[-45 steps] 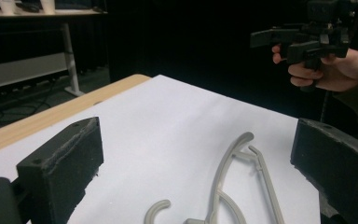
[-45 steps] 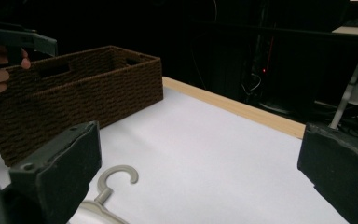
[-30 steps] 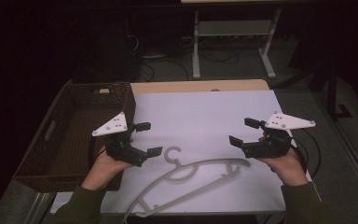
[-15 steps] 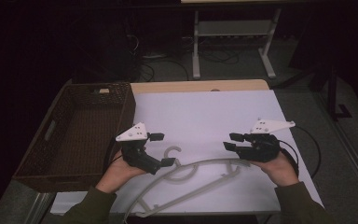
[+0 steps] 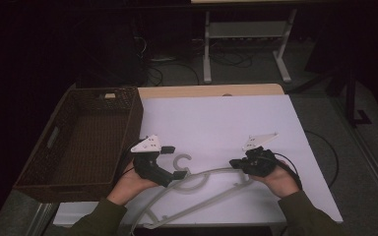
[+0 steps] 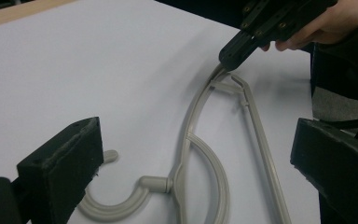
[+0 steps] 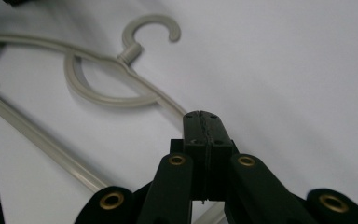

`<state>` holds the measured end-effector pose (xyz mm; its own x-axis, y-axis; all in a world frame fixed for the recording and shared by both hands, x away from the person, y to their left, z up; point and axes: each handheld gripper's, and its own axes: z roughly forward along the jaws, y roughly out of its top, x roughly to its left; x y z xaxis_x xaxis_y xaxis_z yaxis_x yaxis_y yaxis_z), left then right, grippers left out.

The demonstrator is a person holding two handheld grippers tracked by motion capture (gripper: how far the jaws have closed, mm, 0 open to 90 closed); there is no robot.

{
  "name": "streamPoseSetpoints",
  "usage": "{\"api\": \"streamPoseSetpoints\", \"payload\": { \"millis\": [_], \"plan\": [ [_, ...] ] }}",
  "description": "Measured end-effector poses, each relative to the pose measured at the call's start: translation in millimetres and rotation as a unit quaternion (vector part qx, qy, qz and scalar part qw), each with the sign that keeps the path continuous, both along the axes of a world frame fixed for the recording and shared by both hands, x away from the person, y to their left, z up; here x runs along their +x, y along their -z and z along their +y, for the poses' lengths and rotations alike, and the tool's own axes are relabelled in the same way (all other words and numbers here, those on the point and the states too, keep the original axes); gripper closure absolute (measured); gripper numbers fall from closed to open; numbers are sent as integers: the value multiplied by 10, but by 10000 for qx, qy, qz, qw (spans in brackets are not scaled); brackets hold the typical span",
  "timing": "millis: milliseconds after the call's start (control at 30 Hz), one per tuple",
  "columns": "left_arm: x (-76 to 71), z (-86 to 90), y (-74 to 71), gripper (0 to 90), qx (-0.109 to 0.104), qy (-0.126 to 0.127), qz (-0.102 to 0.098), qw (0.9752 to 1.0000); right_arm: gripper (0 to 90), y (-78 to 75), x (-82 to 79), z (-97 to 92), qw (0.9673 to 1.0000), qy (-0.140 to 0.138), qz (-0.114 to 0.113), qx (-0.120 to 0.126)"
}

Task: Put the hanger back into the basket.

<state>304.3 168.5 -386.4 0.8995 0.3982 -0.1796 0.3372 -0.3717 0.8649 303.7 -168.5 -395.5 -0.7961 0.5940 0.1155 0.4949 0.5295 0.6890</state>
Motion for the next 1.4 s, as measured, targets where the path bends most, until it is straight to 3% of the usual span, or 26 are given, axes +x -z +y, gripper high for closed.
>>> {"api": "streamPoseSetpoints", "payload": {
  "millis": [200,633,1033,1400],
  "plan": [
    [13,2,38,20,100,-18,60,9999,892,149,35,65,9989,-34,218,-413],
    [13,0,62,20,187,-5,110,9998,892,333,89,54,9955,-49,513,-790],
    [11,3,57,20,196,6,102,9998,894,367,114,53,9941,48,452,-987],
    [10,-7,64,20,218,12,141,9997,894,370,217,-98,9938,478,368,-932]
  ]
}}
